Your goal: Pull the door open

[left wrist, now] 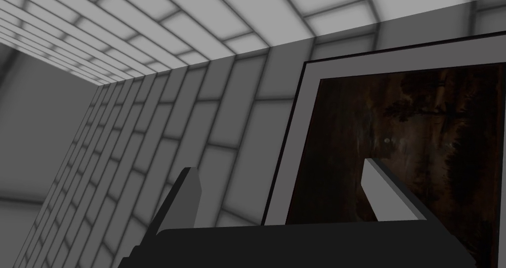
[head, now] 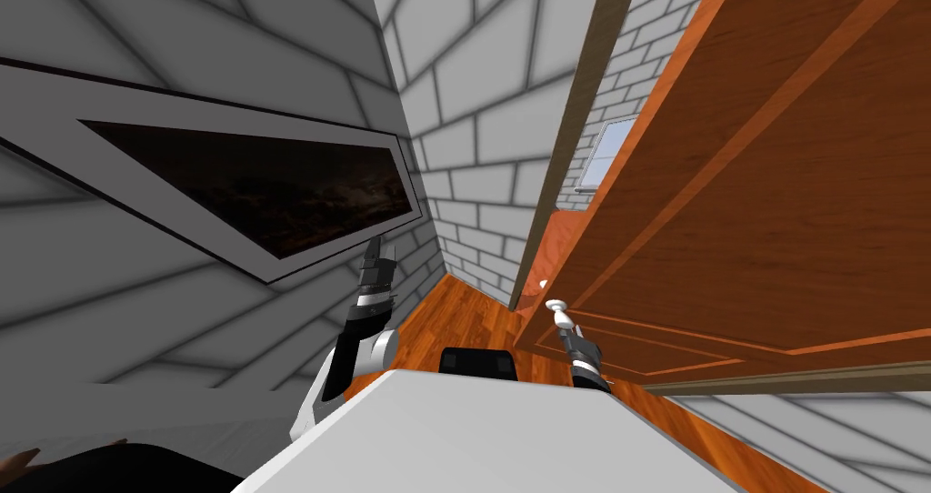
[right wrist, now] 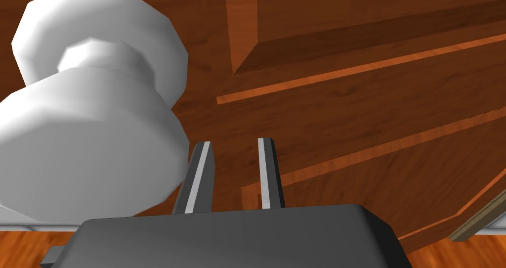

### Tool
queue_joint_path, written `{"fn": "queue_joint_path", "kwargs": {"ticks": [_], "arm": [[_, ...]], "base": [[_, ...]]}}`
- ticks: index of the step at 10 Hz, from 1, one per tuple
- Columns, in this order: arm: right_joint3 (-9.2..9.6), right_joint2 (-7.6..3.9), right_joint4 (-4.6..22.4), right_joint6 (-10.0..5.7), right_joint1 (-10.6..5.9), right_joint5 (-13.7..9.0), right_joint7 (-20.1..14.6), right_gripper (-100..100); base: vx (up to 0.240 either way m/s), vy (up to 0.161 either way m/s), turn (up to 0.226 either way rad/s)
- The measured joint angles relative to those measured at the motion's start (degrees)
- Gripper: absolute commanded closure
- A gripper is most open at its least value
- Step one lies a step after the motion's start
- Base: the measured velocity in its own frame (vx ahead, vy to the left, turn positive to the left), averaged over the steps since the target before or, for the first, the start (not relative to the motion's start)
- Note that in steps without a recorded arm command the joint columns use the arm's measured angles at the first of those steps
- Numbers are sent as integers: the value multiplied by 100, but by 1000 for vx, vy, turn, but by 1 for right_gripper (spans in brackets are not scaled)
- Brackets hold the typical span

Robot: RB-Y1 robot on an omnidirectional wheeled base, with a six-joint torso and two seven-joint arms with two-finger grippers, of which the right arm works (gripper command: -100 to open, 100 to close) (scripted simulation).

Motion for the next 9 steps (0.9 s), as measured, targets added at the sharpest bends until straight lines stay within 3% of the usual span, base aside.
{"fn": "queue_joint_path", "kwargs": {"ticks": [5,7,8,9], "arm": [[-36,-66,-154,204,37,-67,-16,-100],[-83,-59,-334,360,103,-110,56,-100],[-111,-72,-311,396,127,-126,67,100],[-101,-68,-306,393,124,-121,62,100]], "base": [[1,17,-8],[2,-1,-24],[7,-23,13],[0,0,0]]}}
